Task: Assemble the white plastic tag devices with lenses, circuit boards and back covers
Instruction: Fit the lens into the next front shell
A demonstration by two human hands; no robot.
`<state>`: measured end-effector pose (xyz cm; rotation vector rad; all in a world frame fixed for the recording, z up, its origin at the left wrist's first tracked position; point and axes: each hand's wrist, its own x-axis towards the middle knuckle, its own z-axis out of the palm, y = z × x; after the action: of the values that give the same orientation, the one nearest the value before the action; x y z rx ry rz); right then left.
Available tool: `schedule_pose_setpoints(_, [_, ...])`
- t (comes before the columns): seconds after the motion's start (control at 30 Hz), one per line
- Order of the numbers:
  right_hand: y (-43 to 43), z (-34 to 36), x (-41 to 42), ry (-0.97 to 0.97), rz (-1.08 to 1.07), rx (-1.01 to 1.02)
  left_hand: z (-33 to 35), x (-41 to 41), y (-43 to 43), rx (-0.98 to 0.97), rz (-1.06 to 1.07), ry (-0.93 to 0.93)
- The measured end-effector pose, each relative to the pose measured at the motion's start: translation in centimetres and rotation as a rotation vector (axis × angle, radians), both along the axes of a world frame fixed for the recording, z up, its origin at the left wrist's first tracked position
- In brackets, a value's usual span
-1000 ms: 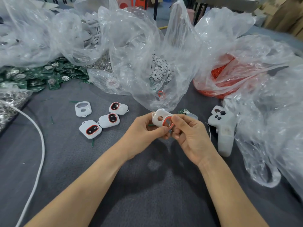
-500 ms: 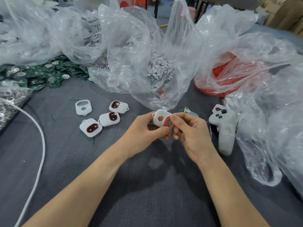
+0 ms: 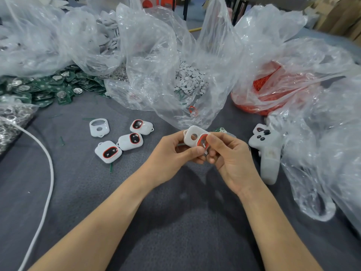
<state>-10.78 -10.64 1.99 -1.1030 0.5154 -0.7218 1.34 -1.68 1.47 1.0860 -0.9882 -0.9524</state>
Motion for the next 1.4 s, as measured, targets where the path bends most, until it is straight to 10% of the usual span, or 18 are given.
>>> schedule_pose_setpoints(0.43, [1.5,-0.7,-0.1,0.365,-0.392,-0.682,-0.6,-0.3,0.0,0.015,0.171,-0.302])
schedule_pose_setpoints(1.4, [0.8,-0.1,-0.1,0.426,-0.324,-0.802,0.4,0.0,0.4,0.110,0.034,-0.002])
